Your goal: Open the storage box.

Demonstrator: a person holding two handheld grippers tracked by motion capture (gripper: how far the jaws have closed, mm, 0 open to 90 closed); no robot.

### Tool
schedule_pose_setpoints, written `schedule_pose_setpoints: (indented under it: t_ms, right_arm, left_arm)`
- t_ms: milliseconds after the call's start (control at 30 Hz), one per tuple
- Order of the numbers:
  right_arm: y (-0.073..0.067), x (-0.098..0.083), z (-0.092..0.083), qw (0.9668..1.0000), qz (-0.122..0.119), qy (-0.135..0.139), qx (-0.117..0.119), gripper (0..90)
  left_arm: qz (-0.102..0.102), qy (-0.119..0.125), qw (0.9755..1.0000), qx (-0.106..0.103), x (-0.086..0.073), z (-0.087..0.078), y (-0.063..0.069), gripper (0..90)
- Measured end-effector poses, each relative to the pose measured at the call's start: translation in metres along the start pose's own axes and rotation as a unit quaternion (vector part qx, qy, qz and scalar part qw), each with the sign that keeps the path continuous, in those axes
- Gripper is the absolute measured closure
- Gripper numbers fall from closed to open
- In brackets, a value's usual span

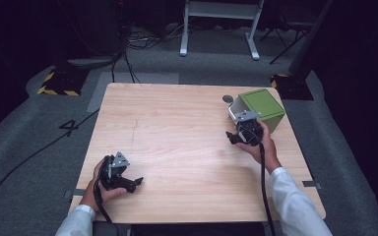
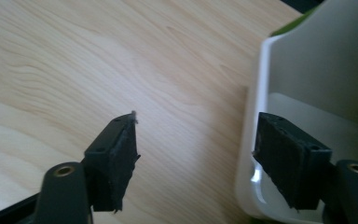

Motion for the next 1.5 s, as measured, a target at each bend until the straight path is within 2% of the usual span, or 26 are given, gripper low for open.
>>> schedule_pose_setpoints:
  t_ms: [33,67,133,300,433,500,567,633,733,867,933,1067,1300,1500]
  right_arm:
    - [0.0,0.0,0.0,1.0,0.0,0.0,0.0,28.7]
    - [0.004,0.0,0.002,0.9998,-0.002,-0.007,-0.019,30.2]
    - [0.004,0.0,0.005,0.9995,-0.005,-0.012,-0.028,28.5]
    - [0.002,0.0,0.013,0.9979,-0.015,-0.046,-0.042,24.6]
    - [0.001,0.0,0.017,0.9966,-0.016,-0.057,-0.058,22.2]
    - [-0.004,-0.001,0.018,0.9966,-0.018,-0.062,-0.051,24.6]
    - [-0.004,-0.004,0.019,0.9949,-0.028,-0.072,-0.064,24.9]
    - [-0.004,-0.004,0.019,0.9949,-0.027,-0.073,-0.064,26.4]
    - [-0.001,-0.003,0.019,0.9949,-0.01,-0.075,-0.066,28.2]
    - [0.001,-0.007,0.024,0.9913,-0.019,-0.095,-0.088,27.6]
    - [0.004,-0.011,0.027,0.9894,-0.013,-0.105,-0.1,27.7]
    - [0.009,-0.012,0.026,0.9903,-0.009,-0.102,-0.094,33.0]
    - [0.011,-0.016,0.021,0.9909,-0.017,-0.114,-0.071,34.5]
    - [0.013,-0.016,0.014,0.9922,-0.013,-0.113,-0.051,38.2]
  left_arm:
    - [0.0,0.0,1.0,0.0,0.0,0.0,0.0,0.5]
    - [0.0,0.0,1.0,0.0,0.0,0.0,0.0,0.5]
    - [0.0,0.0,1.0,0.0,0.0,0.0,0.0,0.5]
    - [-0.001,0.0,1.0,0.001,0.0,0.0,0.0,0.5]
    - [-0.001,0.0,1.0,0.001,0.0,0.0,0.0,0.5]
    - [0.0,0.0,1.0,0.001,0.0,0.0,0.0,0.5]
    - [-0.001,0.0,1.0,0.002,0.0,0.0,0.0,0.5]
    - [-0.001,0.0,1.0,0.002,0.0,0.0,0.0,0.5]
    - [-0.001,0.0,1.0,0.001,0.0,0.0,0.0,0.5]
    - [-0.001,0.0,1.0,0.001,0.0,0.0,0.0,0.5]
    - [-0.001,0.0,1.0,0.001,0.0,0.0,0.0,0.5]
    - [-0.001,0.0,1.0,0.001,0.0,0.0,0.0,0.5]
    - [-0.001,0.0,1.0,0.002,0.0,0.0,0.0,0.5]
    - [-0.001,0.0,1.0,0.001,0.0,0.0,0.0,0.5]
Point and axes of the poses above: each handheld gripper's, and its own axes: z roughly forward along the jaws, x roughly out of its top, y roughly to its right, the point moved 9 cm from there along z, roughly forward along the jaws, and after that the axes turned 6 degrees about y, right-handed, at the moved point
